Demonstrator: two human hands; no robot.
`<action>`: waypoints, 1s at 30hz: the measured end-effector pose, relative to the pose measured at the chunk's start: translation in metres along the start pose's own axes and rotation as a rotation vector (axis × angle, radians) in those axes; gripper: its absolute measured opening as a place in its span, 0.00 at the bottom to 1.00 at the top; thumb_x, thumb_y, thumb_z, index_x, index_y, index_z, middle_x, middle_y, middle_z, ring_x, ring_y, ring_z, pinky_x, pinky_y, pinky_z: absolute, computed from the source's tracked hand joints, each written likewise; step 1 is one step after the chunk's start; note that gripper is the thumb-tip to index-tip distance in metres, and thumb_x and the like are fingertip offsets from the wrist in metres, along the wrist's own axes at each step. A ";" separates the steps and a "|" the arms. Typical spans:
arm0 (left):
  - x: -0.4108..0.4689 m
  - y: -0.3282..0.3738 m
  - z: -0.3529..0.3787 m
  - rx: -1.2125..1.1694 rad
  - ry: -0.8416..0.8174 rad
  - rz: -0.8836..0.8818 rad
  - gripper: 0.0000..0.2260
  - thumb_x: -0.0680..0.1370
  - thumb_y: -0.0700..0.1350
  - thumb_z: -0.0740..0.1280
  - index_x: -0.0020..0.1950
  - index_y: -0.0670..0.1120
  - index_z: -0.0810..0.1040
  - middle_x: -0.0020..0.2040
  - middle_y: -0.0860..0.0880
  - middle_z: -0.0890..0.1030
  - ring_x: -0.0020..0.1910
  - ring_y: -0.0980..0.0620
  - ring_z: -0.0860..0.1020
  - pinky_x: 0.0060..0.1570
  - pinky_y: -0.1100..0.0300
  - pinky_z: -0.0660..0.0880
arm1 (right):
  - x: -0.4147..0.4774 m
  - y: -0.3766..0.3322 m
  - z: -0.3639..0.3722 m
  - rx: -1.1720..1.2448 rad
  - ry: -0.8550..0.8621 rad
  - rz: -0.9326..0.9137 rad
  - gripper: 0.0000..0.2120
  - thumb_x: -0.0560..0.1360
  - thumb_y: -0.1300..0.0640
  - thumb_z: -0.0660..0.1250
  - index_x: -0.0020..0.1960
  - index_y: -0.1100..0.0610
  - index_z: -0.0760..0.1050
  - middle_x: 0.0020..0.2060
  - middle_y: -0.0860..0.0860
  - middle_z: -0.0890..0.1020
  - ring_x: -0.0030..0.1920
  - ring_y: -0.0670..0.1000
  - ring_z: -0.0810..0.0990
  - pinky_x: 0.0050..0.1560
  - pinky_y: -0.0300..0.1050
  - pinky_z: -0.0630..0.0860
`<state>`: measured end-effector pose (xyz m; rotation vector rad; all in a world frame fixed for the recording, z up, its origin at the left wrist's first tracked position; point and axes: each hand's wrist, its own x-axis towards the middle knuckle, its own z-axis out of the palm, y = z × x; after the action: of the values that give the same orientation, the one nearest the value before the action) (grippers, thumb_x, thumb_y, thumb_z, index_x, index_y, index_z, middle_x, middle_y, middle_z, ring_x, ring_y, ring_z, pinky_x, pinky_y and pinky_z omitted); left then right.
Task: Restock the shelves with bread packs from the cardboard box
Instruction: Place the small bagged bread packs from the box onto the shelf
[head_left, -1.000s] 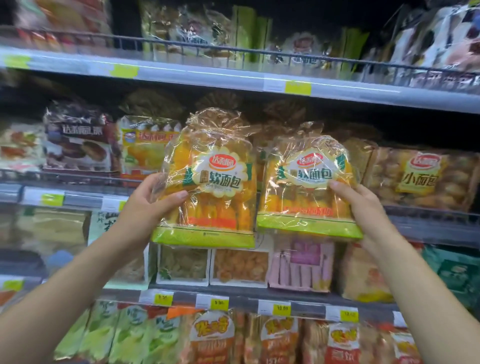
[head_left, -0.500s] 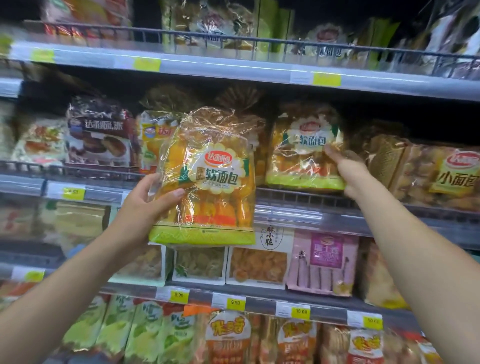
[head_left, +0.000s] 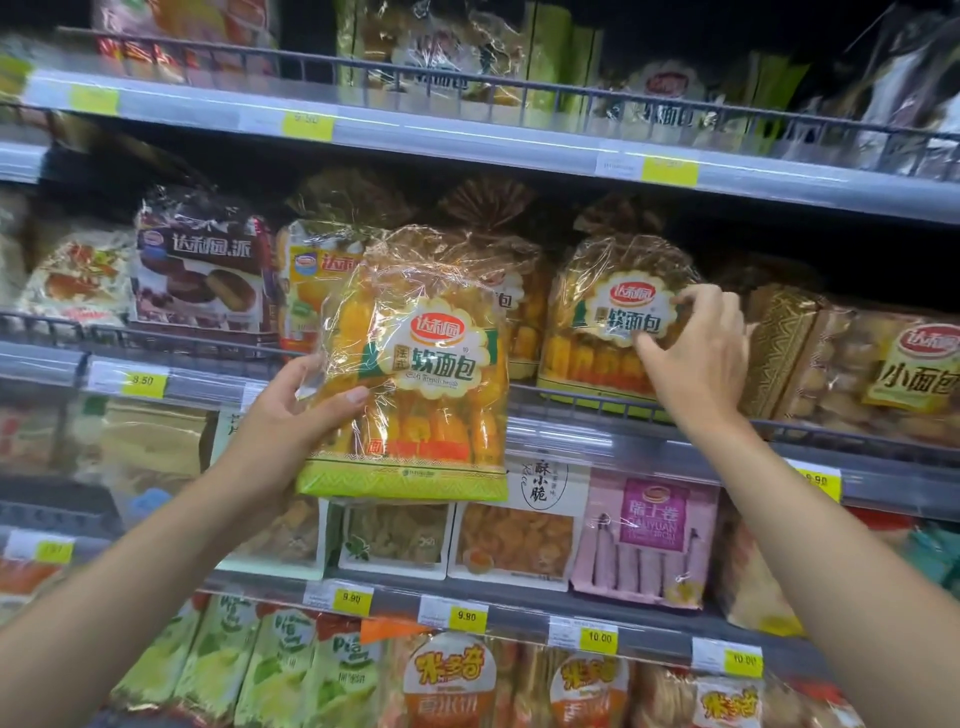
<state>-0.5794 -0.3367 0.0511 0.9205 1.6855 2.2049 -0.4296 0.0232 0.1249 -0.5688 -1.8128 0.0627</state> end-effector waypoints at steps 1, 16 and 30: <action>0.000 0.001 0.002 0.000 0.001 0.005 0.38 0.59 0.65 0.82 0.66 0.64 0.74 0.65 0.46 0.81 0.62 0.38 0.80 0.62 0.32 0.74 | -0.002 -0.005 0.000 0.003 -0.059 -0.042 0.17 0.72 0.49 0.72 0.57 0.51 0.71 0.54 0.51 0.75 0.54 0.55 0.76 0.53 0.53 0.74; 0.000 0.006 0.007 -0.053 -0.032 0.066 0.28 0.61 0.61 0.83 0.58 0.66 0.80 0.63 0.48 0.83 0.58 0.40 0.83 0.59 0.33 0.77 | 0.024 -0.012 0.041 -0.021 -0.834 -0.013 0.20 0.76 0.46 0.71 0.66 0.46 0.72 0.52 0.50 0.77 0.50 0.52 0.78 0.51 0.48 0.77; 0.020 0.014 0.025 -0.181 -0.094 0.060 0.44 0.63 0.59 0.82 0.76 0.58 0.68 0.74 0.62 0.68 0.69 0.53 0.74 0.70 0.41 0.71 | 0.009 -0.028 0.009 0.294 -0.684 0.037 0.13 0.80 0.47 0.67 0.62 0.49 0.78 0.51 0.45 0.82 0.49 0.44 0.79 0.47 0.42 0.76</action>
<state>-0.5773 -0.3107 0.0747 1.0223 1.4084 2.2691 -0.4497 0.0045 0.1387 -0.3906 -2.3919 0.6008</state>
